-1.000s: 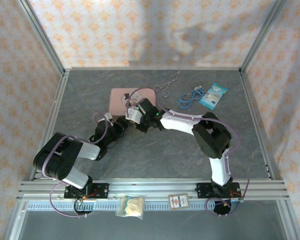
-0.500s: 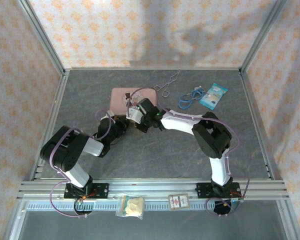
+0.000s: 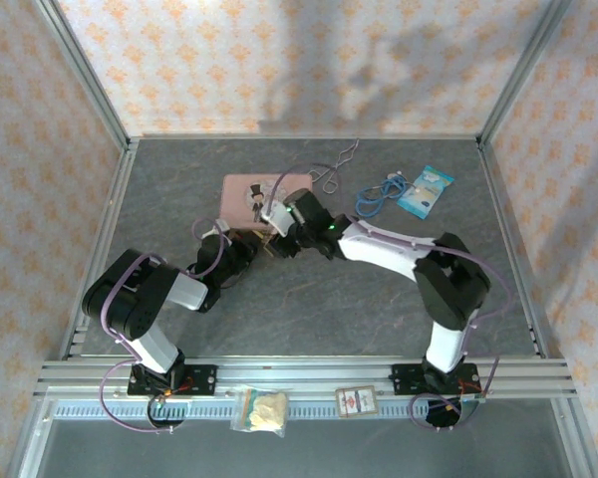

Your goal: Unlock the padlock with the key

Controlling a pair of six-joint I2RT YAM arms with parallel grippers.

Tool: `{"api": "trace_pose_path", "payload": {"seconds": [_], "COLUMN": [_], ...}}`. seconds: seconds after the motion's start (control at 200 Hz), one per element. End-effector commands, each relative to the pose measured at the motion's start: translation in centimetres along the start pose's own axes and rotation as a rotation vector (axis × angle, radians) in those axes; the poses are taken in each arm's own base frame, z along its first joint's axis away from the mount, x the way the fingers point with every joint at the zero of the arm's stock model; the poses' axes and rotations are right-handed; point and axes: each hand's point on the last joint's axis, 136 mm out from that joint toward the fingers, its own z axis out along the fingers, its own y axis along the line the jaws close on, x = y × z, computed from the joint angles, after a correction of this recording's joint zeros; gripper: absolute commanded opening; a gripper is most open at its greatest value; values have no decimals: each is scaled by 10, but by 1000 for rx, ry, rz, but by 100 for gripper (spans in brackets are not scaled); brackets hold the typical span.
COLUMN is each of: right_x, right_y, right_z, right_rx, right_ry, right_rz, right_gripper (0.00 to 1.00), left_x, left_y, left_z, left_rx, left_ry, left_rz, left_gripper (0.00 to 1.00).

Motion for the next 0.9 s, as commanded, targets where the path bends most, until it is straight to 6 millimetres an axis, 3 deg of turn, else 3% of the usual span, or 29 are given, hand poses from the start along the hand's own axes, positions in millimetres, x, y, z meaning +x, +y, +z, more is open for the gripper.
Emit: {"api": "trace_pose_path", "payload": {"seconds": [0.0,0.07,0.175,0.556,0.896], "right_x": [-16,-9,7,28,77], "right_y": [-44,-86,-111,-119,-125], "right_z": [-26,-37,-41,0,8], "right_rx": [162,368,492,489,542], "right_ry": [-108,-132,-150,-134,-87], "right_rz": [362,587,732,859,957], "right_gripper": [49,49,49,51,50], "left_x": [-8,-8,-9,-10,-21], "left_y": [-8,-7,-5,-4,2], "left_z": [2,1,-1,-7,-21], "left_rx": [14,9,1,29,46], "left_ry": [-38,-40,-48,-69,-152], "left_rz": [37,41,47,28,-19], "left_gripper": [0,0,0,0,0]}}
